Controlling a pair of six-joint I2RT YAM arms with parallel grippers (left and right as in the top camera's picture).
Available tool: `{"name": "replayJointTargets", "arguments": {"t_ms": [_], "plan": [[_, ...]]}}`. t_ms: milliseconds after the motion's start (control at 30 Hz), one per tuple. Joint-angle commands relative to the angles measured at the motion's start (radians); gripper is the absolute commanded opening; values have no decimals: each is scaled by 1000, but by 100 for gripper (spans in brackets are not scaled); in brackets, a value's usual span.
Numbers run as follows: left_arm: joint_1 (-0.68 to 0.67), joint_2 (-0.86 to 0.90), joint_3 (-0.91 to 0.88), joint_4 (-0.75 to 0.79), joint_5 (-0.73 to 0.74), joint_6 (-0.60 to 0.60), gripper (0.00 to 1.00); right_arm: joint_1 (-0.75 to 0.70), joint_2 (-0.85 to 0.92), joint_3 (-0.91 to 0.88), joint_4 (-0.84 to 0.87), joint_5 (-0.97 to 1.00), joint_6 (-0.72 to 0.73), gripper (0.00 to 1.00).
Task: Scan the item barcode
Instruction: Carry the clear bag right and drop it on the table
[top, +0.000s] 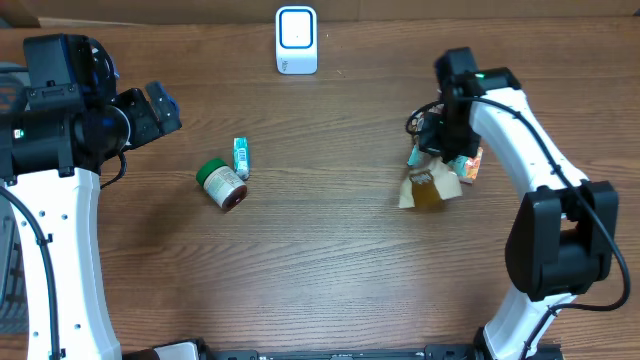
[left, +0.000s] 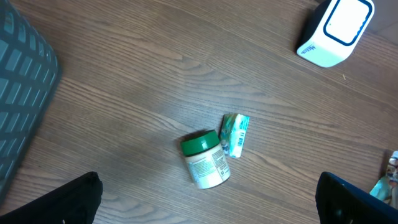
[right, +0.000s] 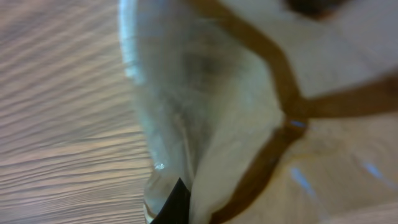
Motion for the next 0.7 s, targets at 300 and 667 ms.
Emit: {"name": "replayJointTargets", "arguments": {"t_ms": [300,667], "plan": [[5,-12,15,0,-6,7,100,-128,-11,-32,-83,5,-19,64],[5,-12,15,0,-6,8,100,-133,-47,286,-296,-76,-80,75]]}}
